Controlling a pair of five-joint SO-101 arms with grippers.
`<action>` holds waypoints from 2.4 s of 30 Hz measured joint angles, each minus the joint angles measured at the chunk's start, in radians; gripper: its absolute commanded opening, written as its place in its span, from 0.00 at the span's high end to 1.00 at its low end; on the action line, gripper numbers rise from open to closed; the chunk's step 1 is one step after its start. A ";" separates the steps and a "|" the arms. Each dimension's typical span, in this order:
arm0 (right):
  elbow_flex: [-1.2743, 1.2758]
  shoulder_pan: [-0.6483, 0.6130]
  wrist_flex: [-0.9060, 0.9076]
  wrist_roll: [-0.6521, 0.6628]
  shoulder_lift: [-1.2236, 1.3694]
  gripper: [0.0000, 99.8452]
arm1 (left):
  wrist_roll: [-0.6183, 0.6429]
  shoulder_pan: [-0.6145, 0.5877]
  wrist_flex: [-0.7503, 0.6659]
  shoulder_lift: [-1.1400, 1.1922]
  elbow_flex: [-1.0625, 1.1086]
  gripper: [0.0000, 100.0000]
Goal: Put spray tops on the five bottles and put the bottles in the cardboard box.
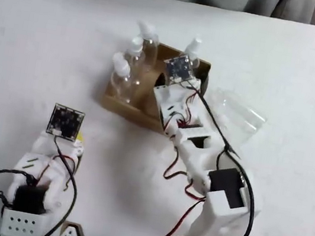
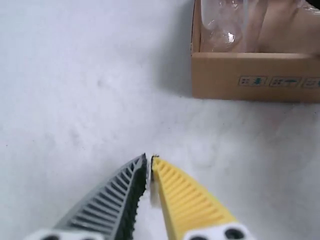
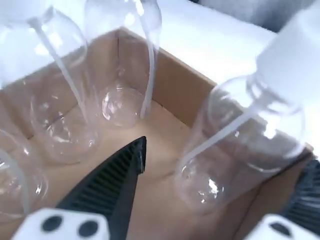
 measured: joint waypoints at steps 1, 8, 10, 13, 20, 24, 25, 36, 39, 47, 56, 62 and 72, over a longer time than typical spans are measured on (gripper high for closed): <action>0.000 0.000 -0.006 0.000 0.000 0.59 | 0.000 0.000 0.000 0.000 0.000 0.97; 0.000 0.002 -0.034 0.000 0.000 0.59 | 0.000 0.000 0.000 0.000 0.000 0.97; 0.006 0.000 -0.034 0.000 -0.003 0.59 | 0.000 0.000 0.000 0.000 0.000 0.97; 0.051 0.003 -0.034 0.000 -0.060 0.59 | 0.000 0.000 0.000 0.000 0.000 0.97; 0.161 0.002 -0.035 0.000 -0.221 0.59 | 0.000 0.000 0.000 0.000 0.000 0.97; 0.239 0.002 -0.032 0.003 -0.310 0.59 | 0.000 0.000 0.000 0.000 0.000 0.97; 0.255 0.002 -0.020 0.003 -0.339 0.59 | 0.000 0.000 0.000 0.000 0.000 0.97; 0.377 0.011 0.427 0.003 -0.736 0.59 | 0.000 0.000 0.000 0.000 0.000 0.97; 0.385 0.011 0.555 0.003 -0.859 0.59 | 0.000 0.000 0.000 0.000 0.000 0.97; 0.385 0.032 0.996 0.003 -1.183 0.74 | 0.000 0.000 0.000 0.000 0.000 0.97; 0.385 0.141 1.231 0.164 -1.369 0.92 | 0.000 0.000 0.000 0.000 0.000 0.97; 0.385 0.219 1.243 0.287 -1.375 0.92 | 0.000 0.000 0.000 0.000 0.000 0.97; 0.299 0.256 1.243 0.313 -1.043 0.98 | 0.000 0.000 0.000 0.000 0.000 0.97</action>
